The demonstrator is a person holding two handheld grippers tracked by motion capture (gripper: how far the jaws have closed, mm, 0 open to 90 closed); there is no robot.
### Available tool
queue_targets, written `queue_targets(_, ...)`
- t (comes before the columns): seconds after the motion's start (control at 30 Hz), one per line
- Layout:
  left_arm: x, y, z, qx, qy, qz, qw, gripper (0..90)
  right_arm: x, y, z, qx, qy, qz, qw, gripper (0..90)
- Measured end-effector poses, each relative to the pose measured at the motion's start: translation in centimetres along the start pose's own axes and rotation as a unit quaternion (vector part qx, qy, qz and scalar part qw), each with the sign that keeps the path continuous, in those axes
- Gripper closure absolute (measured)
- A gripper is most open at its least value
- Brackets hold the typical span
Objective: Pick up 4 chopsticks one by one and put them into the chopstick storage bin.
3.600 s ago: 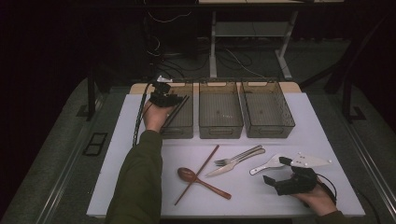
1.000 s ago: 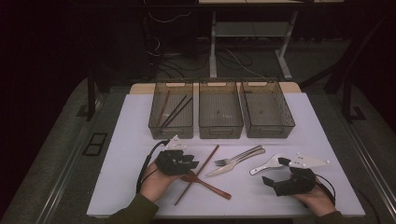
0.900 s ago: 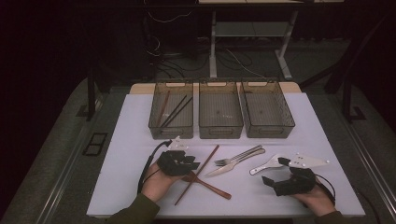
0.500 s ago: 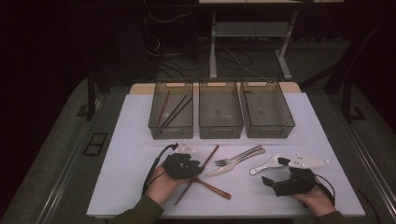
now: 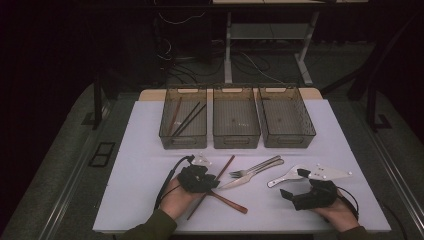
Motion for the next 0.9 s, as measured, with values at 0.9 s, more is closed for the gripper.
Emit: queue_targets(0.9, 1.1, 0.1, 0.0, 0.002, 0.007, 0.033, 0.9994, 82.7, 0.0, 0.0, 0.0, 0.000, 0.000, 0.001, 1.0000, 1.4)
Point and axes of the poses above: each handheld gripper's, and its own axes: y roughly backward along the jaws, z roughly out of its top, x roughly to its left, the point moved 9 cm from there along -y, roughly forward along the jaws, and after that the axes turned 14 degrees about x, right-handed, at the moved point
